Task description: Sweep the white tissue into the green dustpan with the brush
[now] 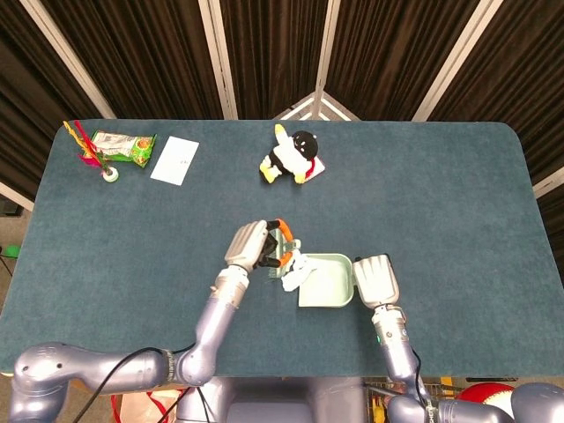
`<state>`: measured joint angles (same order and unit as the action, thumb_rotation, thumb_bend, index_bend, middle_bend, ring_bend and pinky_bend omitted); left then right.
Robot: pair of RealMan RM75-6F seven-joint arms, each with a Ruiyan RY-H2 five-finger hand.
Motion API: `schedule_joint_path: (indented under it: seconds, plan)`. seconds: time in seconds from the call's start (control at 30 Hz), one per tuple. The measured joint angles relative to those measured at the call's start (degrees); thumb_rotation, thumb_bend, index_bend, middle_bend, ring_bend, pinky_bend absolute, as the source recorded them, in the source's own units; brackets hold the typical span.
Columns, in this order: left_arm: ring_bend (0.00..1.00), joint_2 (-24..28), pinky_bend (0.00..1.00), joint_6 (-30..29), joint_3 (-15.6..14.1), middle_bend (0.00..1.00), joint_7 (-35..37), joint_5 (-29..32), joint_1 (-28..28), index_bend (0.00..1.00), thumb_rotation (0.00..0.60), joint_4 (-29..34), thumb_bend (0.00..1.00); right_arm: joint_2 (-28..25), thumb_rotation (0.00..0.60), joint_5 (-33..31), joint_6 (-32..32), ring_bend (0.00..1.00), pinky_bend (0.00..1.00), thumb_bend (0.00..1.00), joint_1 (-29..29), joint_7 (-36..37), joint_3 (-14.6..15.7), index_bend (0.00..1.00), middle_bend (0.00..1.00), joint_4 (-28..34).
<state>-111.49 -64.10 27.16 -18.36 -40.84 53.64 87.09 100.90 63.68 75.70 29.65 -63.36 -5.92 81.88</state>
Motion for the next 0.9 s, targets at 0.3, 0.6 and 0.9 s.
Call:
schedule_joint_path:
  seconds: [0.3, 0.6, 0.9]
  plan:
    - [0.85, -6.0, 0.82, -0.9, 2.0, 1.0, 0.8, -0.2, 3.4, 0.8, 0.6, -3.0, 0.53, -0.3, 0.6, 0.8, 0.5, 0.86, 0.74, 0.55, -0.3, 0.3, 0.3, 0.78, 0.87, 0.2]
    - [0.85, -10.0, 0.82, -3.0, 4.5, 1.0, 2.1, -3.1, 5.8, 0.79, 0.6, -3.8, 0.5, -0.8, 0.6, 0.9, 1.0, 0.86, 0.74, 0.55, -0.9, 0.9, 0.4, 0.78, 0.87, 0.3]
    - [0.85, -12.0, 0.82, -5.5, 5.8, 1.0, 3.3, -6.6, 6.7, 0.79, 0.6, -3.0, 0.48, -0.9, 0.6, 1.2, 1.4, 0.86, 0.74, 0.55, -1.6, 1.1, 1.0, 0.78, 0.87, 0.6]
